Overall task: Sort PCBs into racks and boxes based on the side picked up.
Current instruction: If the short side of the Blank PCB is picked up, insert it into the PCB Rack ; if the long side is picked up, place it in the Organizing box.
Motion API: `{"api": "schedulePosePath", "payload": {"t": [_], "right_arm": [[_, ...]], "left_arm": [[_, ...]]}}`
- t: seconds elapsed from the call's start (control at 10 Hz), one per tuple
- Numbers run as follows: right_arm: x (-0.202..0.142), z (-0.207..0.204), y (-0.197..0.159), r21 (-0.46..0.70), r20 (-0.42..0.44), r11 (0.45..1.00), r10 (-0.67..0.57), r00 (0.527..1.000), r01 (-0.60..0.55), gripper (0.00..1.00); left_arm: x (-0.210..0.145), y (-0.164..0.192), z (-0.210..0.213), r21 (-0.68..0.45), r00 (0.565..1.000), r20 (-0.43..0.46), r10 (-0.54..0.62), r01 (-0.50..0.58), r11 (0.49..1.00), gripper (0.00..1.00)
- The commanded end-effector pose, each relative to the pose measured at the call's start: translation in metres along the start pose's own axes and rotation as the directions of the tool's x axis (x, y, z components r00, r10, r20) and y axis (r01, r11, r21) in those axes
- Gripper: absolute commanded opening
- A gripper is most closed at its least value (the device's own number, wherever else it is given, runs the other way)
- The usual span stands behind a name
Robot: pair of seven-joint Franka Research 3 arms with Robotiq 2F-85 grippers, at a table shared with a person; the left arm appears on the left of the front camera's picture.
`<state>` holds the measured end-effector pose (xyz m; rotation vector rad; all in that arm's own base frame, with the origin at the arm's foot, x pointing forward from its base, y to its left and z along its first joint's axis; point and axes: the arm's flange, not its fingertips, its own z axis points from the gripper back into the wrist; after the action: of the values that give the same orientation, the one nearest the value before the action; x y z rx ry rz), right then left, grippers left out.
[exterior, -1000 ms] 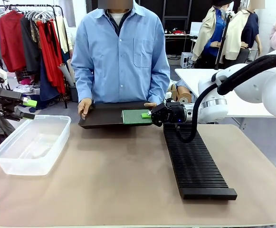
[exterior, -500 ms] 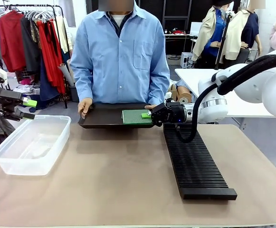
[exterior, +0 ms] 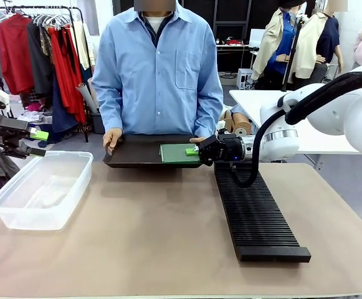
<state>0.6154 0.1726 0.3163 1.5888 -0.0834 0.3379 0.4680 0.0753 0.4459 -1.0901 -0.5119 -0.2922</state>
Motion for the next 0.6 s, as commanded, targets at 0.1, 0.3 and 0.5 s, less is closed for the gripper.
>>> {"api": "schedulePosePath", "payload": {"t": [0.1, 0.3, 0.5], "right_arm": [[-0.007, 0.042, 0.035, 0.073, 0.002, 0.995, 0.073, 0.997, -0.073, 0.00], [-0.010, 0.077, 0.059, 0.069, 0.010, 0.991, 0.117, 0.993, -0.118, 0.00], [-0.019, 0.121, 0.079, 0.002, -0.028, 0.982, 0.191, 0.981, -0.191, 0.00]], "left_arm": [[0.000, -0.001, 0.001, -0.001, 1.000, 0.000, 0.001, -0.001, 1.000, 1.00], [0.000, -0.001, 0.001, -0.001, 1.000, 0.000, 0.001, -0.001, 1.000, 1.00], [0.000, -0.001, 0.001, -0.001, 1.000, 0.000, 0.001, -0.001, 1.000, 1.00]]}}
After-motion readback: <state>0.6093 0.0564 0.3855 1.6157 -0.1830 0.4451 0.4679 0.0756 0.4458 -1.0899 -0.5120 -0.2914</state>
